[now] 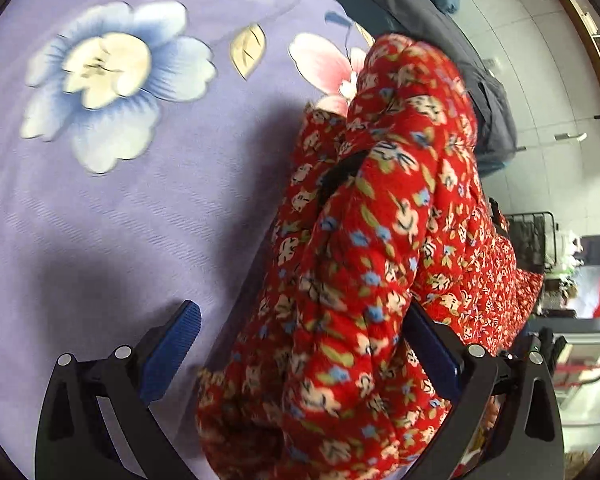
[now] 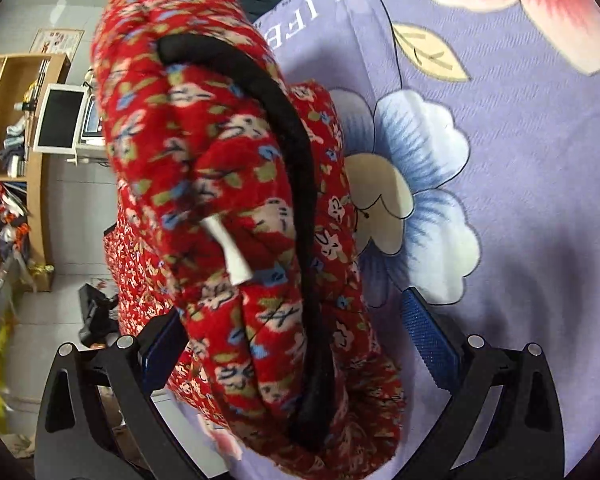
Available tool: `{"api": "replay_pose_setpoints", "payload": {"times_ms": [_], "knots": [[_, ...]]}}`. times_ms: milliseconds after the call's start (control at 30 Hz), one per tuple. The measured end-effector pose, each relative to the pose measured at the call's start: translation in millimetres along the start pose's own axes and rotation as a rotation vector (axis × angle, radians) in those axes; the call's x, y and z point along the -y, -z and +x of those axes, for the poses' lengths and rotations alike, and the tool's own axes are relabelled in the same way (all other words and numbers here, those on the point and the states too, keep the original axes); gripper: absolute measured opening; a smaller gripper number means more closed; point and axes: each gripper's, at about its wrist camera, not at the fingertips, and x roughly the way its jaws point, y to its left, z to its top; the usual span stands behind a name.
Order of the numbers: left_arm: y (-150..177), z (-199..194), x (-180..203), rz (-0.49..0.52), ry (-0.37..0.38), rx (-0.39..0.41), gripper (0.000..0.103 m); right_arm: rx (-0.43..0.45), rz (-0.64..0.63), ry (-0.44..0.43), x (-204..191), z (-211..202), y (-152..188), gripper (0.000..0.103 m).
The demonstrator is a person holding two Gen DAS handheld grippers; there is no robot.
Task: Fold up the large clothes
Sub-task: 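Grasp the black-trimmed bundle edges with both grippers and lift it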
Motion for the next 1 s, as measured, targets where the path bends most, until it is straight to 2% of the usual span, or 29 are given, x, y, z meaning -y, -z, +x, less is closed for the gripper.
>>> {"api": "replay_pose_setpoints", "payload": {"times_ms": [133,267,333,400,433,467,500,533,633,700,767,900,1000], "knots": [[-10.1,16.3,-13.9,-0.058,0.100,-0.064,0.099,-0.025,0.033,-0.052,4.8,12.6,-9.1,0.098],[-14.6,21.3,-14.3,-0.042,0.123,-0.073,0.099,-0.016,0.059,-0.075,5.5,18.3,-9.7,0.098],[-20.1,23.7,-12.8,-0.042,0.128,-0.077,0.099,-0.004,0.093,-0.099,1.5,23.6,-9.5,0.090],[-24.0,26.4,-10.2,-0.044,0.137,-0.082,0.098,0.020,0.120,-0.086,-1.4,25.3,-5.7,0.082],[-26.6,28.0,-7.4,-0.036,0.154,-0.086,0.098,0.029,0.124,-0.078,-3.9,26.6,-5.4,0.075],[-29.6,29.0,-5.7,-0.032,0.180,-0.096,0.090,0.039,0.132,-0.074,-3.6,24.6,-1.7,0.071],[-29.8,29.9,-2.8,-0.037,0.215,-0.109,0.084,0.052,0.146,-0.078,-4.0,19.9,2.7,0.061],[-30.1,29.8,0.4,-0.036,0.198,-0.102,0.084,0.061,0.153,-0.081,-8.7,17.7,7.9,0.053],[-29.3,27.2,7.2,-0.018,0.181,-0.102,0.073,0.080,0.104,-0.038,-23.4,-6.9,21.6,0.045],[-26.8,17.3,11.7,-0.014,0.203,-0.084,0.055,0.082,0.062,-0.003,-42.3,-16.1,26.7,0.043],[-23.4,4.4,20.5,0.012,0.212,-0.060,0.047,0.106,0.012,0.005,-67.5,-33.8,31.0,0.041],[-12.2,-18.5,63.3,0.115,0.246,-0.049,0.041,0.176,-0.147,0.026,-128.2,-80.7,40.9,0.039],[-3.1,-34.1,111.0,0.212,0.317,-0.036,0.040,0.238,-0.228,0.049,-167.6,-126.0,47.5,0.038]]}}
